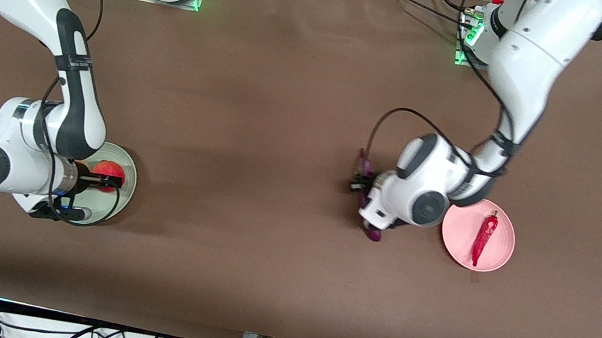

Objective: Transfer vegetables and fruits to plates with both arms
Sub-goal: 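Carry the eggplant to the pink plate while the right gripper withdraws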

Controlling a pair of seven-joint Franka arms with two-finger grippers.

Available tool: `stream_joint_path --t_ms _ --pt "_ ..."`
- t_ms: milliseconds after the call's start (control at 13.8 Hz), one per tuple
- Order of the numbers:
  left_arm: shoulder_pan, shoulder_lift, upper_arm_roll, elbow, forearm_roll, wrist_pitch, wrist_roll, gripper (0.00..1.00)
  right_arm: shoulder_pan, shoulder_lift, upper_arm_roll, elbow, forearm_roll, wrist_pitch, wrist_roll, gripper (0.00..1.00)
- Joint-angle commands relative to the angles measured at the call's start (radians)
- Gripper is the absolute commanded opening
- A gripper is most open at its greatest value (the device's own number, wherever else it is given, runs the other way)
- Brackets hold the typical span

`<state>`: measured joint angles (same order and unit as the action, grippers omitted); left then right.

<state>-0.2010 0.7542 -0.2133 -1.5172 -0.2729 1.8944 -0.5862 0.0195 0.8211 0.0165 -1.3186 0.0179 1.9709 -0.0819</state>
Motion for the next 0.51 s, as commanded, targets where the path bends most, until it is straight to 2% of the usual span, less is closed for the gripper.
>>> stream_joint_path --t_ms 0,145,218,436 --pt "0.151 -0.087 -0.018 -0.011 0.021 -0.205 0.164 0.0 -0.009 -0.057 0.014 0.033 -0.009 -0.073 -0.016 0.99" --pt "0.224 -0.122 -0.003 -0.011 0.062 -0.317 0.331 0.0 -0.01 -0.127 0.01 0.032 -0.007 -0.116 -0.048 1.0" --pt "0.262 -0.125 -0.004 -0.012 0.104 -0.333 0.385 0.0 -0.012 -0.155 0.008 0.032 -0.003 -0.147 -0.051 1.0" --pt "0.324 -0.105 -0.003 -0.021 0.115 -0.334 0.469 0.0 -0.007 -0.256 0.01 0.032 -0.006 -0.251 -0.049 1.0"
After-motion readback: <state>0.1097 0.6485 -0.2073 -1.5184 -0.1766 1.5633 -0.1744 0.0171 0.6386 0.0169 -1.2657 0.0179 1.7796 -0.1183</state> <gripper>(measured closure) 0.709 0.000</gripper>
